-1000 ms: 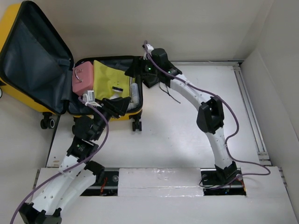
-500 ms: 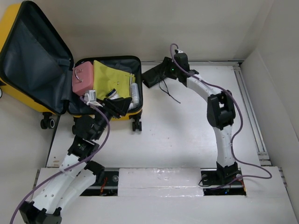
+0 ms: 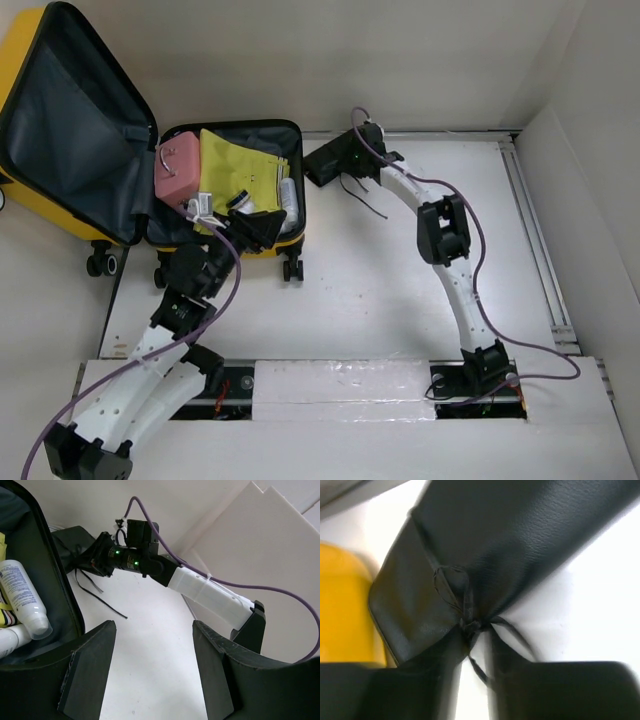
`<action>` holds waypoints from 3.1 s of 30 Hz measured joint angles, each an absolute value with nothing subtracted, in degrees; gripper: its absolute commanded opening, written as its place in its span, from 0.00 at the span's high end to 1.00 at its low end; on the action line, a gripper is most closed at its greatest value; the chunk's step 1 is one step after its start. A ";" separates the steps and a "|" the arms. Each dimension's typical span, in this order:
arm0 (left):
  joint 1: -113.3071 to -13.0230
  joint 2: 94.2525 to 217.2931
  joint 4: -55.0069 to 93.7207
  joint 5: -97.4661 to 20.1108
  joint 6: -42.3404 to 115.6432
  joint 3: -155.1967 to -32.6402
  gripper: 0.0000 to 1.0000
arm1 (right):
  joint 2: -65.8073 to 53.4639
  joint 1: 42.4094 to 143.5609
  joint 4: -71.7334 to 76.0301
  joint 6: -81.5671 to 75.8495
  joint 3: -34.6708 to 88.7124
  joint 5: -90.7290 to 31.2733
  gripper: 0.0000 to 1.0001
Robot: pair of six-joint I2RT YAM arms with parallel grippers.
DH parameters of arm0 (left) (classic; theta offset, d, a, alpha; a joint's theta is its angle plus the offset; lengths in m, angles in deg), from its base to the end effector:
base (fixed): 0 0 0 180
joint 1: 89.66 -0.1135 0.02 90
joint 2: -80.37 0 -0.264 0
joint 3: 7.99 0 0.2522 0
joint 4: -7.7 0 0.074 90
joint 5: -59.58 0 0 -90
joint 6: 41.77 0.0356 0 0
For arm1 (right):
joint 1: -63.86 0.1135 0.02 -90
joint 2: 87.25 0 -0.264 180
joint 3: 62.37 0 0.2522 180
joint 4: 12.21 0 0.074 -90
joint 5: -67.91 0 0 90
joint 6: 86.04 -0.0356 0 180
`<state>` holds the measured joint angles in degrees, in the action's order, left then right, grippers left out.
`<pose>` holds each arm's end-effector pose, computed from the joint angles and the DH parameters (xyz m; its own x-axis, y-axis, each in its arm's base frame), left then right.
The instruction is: Pack the luggage
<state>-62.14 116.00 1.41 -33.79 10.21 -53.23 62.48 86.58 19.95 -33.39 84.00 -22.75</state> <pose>0.1404 -0.0755 0.3394 -0.1236 -0.6289 -0.7676 0.5525 0.5989 -0.5797 0.5431 0.2279 0.1681 -0.6656 0.3790 -0.6430 0.0112 0.8665 0.4991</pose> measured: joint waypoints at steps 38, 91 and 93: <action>-62.14 111.20 1.41 -21.49 9.86 -59.92 0.42 | 33.52 97.40 -5.10 -30.68 69.75 -52.59 0.40; -62.14 123.02 36.09 14.01 11.50 -82.26 0.35 | 13.08 105.07 11.01 -16.32 35.22 -41.22 0.38; -62.14 126.10 37.54 18.62 13.27 -85.89 0.32 | 5.69 104.63 10.46 -15.86 32.55 -41.64 0.38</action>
<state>-62.14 126.10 37.54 18.62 13.27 -85.89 5.69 104.63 10.46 -15.86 32.55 -41.64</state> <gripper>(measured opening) 0.653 0.616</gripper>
